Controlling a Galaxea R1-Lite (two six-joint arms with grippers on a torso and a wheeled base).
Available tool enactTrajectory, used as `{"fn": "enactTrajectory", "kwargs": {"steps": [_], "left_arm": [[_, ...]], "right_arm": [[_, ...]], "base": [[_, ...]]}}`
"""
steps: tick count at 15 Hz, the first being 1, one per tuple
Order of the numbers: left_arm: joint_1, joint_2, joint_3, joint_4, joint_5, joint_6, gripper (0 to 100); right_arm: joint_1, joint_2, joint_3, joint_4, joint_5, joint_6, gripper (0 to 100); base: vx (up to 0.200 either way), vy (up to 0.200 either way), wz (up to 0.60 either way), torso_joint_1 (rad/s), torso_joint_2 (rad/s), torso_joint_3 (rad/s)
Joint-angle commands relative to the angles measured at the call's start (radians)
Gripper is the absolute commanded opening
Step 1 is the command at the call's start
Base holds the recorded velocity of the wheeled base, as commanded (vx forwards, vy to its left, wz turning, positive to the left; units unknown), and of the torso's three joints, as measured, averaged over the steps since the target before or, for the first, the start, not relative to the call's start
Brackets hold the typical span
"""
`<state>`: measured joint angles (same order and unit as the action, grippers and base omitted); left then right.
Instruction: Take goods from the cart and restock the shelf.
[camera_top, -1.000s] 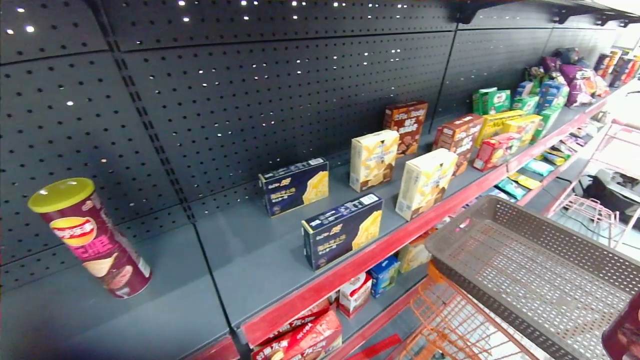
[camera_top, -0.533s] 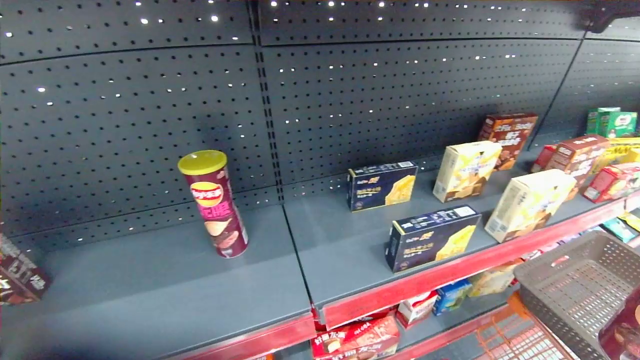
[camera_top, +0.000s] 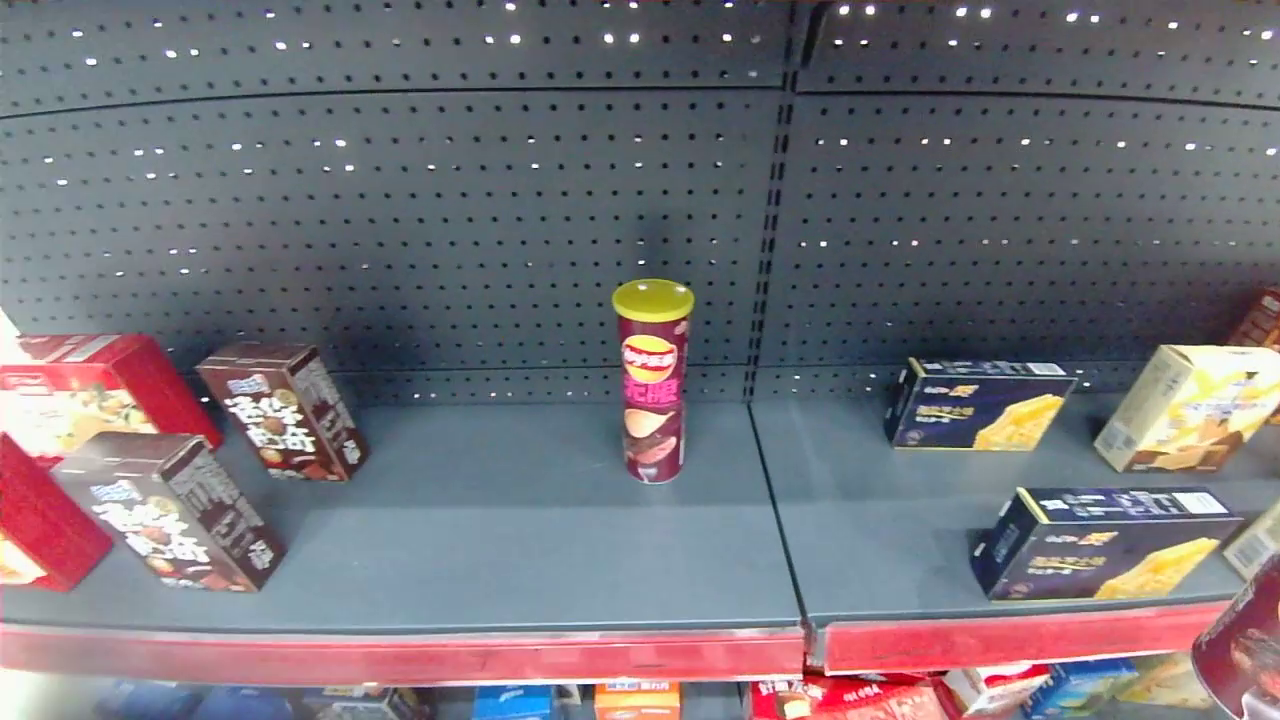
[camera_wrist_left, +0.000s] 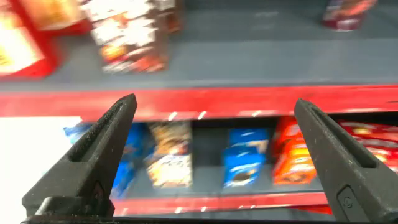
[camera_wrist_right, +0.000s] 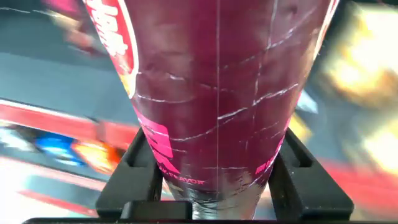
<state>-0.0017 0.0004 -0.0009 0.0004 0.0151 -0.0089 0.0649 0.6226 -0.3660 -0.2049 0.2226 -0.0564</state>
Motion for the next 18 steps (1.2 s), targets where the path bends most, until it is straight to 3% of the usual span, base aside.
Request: {"fn": "enactTrajectory", "kwargs": {"steps": [1, 3, 4, 7, 9, 12, 18], "left_arm": [[0.0, 0.001, -0.001, 0.0, 0.0, 0.0, 100], [0.0, 0.001, -0.001, 0.0, 0.0, 0.0, 100], [0.0, 0.001, -0.001, 0.0, 0.0, 0.0, 100], [0.0, 0.001, -0.001, 0.0, 0.0, 0.0, 100], [0.0, 0.001, -0.001, 0.0, 0.0, 0.0, 100], [0.0, 0.001, -0.001, 0.0, 0.0, 0.0, 100], [0.0, 0.001, 0.001, 0.0, 0.0, 0.0, 100]], "right_arm": [[0.015, 0.025, -0.054, 0.005, 0.012, 0.001, 0], [0.03, 0.031, -0.082, 0.009, 0.012, 0.023, 0], [0.05, 0.057, -0.165, 0.058, 0.017, 0.069, 0], [0.035, 0.051, -0.245, 0.194, 0.009, -0.017, 0], [0.027, 0.043, -0.249, 0.205, 0.031, -0.118, 0], [0.024, 0.048, -0.248, 0.205, 0.072, -0.122, 0], [0.026, 0.045, -0.229, 0.2, 0.075, -0.125, 0]], "base": [[0.0, 0.0, 0.6, 0.002, 0.0, 0.007], [0.0, 0.0, 0.6, -0.002, 0.0, -0.002], [0.0, 0.0, 0.6, -0.002, 0.0, 0.007], [0.0, 0.0, 0.6, 0.002, 0.0, 0.007], [0.0, 0.0, -0.6, 0.002, 0.0, 0.002], [0.0, 0.0, -0.6, 0.002, 0.0, 0.002], [0.0, 0.0, 0.0, 0.0, 0.0, 0.0]]}}
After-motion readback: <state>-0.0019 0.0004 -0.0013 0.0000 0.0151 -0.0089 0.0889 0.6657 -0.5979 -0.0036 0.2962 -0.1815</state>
